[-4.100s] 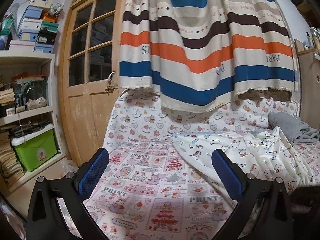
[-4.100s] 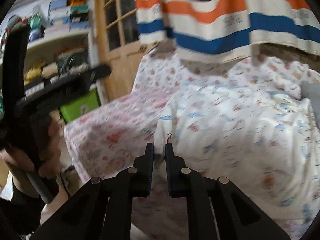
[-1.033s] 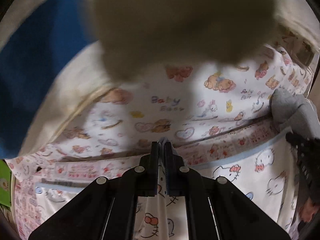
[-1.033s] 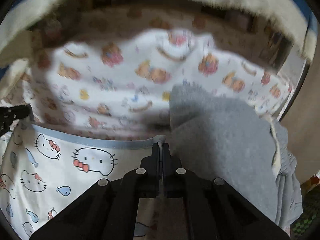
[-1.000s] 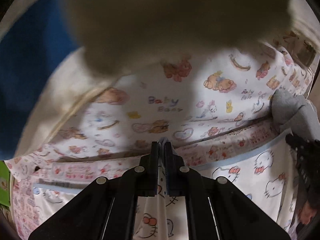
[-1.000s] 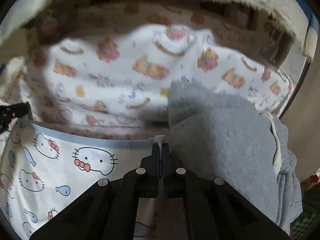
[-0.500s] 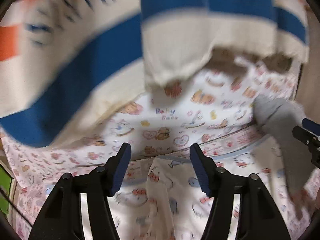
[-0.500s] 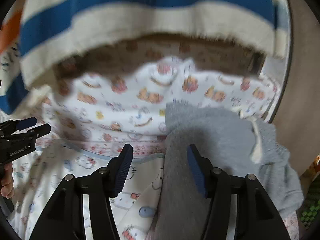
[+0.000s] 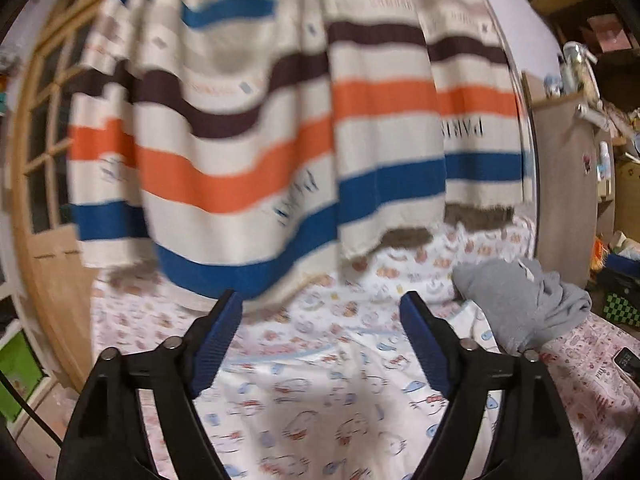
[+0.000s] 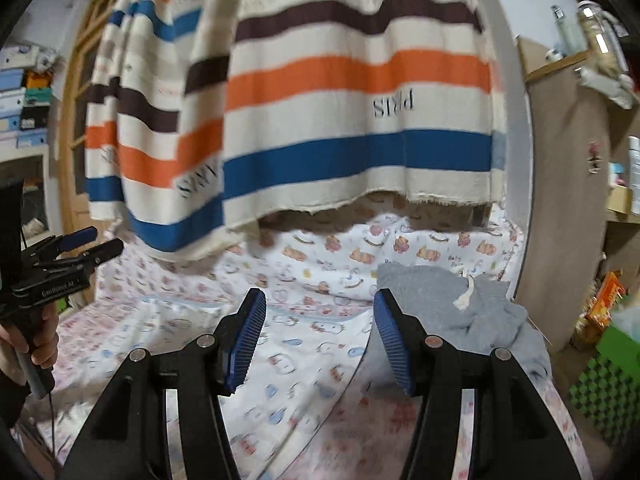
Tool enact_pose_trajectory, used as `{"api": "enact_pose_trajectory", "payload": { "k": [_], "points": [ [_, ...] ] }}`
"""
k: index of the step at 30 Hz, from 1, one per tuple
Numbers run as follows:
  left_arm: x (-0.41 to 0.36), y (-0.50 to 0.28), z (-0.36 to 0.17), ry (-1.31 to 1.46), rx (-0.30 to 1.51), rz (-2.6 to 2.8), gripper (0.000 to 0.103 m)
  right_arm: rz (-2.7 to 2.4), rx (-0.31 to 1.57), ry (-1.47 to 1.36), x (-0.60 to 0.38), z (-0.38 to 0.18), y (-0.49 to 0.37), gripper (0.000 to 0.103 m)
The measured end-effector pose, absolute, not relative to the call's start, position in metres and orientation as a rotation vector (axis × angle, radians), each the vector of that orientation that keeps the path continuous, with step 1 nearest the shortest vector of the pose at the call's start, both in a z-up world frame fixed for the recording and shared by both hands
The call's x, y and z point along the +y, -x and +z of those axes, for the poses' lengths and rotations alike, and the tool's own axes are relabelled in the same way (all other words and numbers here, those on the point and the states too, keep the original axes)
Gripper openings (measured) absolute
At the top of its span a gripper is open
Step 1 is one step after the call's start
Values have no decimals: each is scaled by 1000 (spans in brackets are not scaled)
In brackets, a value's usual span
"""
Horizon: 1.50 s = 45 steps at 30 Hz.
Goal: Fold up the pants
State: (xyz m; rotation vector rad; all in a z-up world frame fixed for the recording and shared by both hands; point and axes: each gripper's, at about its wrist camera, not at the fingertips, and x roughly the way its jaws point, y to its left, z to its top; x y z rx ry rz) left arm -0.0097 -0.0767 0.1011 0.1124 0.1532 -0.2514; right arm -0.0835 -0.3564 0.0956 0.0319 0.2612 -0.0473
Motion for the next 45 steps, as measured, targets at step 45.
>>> {"api": "enact_pose_trajectory", "payload": {
  "k": [45],
  "points": [
    [-6,120,-23,-113,203,34,94,-57,525,82,-247,-57,150,51]
  ]
}}
